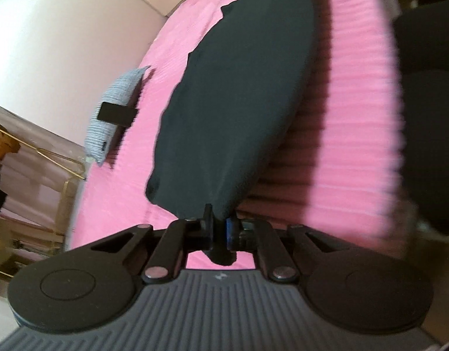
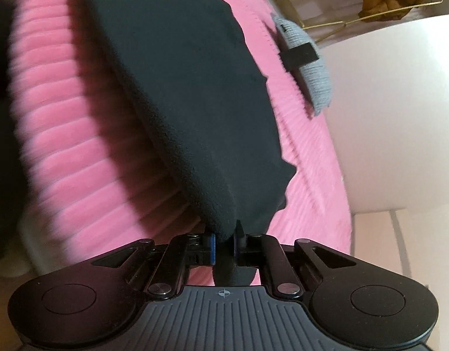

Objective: Fold clothes

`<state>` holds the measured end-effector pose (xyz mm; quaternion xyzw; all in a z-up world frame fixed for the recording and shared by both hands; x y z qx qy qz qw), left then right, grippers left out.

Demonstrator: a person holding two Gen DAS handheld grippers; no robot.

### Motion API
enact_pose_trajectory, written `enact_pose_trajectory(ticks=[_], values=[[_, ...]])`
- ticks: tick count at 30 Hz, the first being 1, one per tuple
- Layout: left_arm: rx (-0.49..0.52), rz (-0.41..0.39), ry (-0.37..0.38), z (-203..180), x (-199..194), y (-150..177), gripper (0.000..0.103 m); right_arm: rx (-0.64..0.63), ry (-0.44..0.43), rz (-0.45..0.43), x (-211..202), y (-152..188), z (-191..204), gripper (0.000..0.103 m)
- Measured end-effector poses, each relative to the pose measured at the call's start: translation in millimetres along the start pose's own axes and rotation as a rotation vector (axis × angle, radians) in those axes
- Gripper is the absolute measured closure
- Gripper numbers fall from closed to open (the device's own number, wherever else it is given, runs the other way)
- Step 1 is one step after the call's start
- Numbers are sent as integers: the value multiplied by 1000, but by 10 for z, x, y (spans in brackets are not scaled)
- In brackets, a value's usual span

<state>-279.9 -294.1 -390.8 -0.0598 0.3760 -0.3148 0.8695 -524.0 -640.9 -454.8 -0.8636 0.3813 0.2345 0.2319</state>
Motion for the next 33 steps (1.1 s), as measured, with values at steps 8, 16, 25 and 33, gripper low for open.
enact_pose_trajectory(ticks=[8,16,25,33], values=[[-18,27,58,-488,-170,142,92,-45,55,29,-450,199,383,81],[-57,70,52,-345,-308,472,80,90,5,-125,-1034,-215,350,14],[-158,79,-1,-43,-358,794,77,61,-298,-469,-1224,-1838,794,44],[-150,29,7,154,-327,953,64,-112,-389,-478,-899,-2476,1385,88]])
Point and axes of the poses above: each gripper's, at about its wrist camera, not at the fingertips, and x roughly the way its jaws point, z to its left, y to its underside, the point moved 1 cm from there along x, roughly the way its jaws point, and after that the axes turned 1 degree about x, right-handed, at the moved point
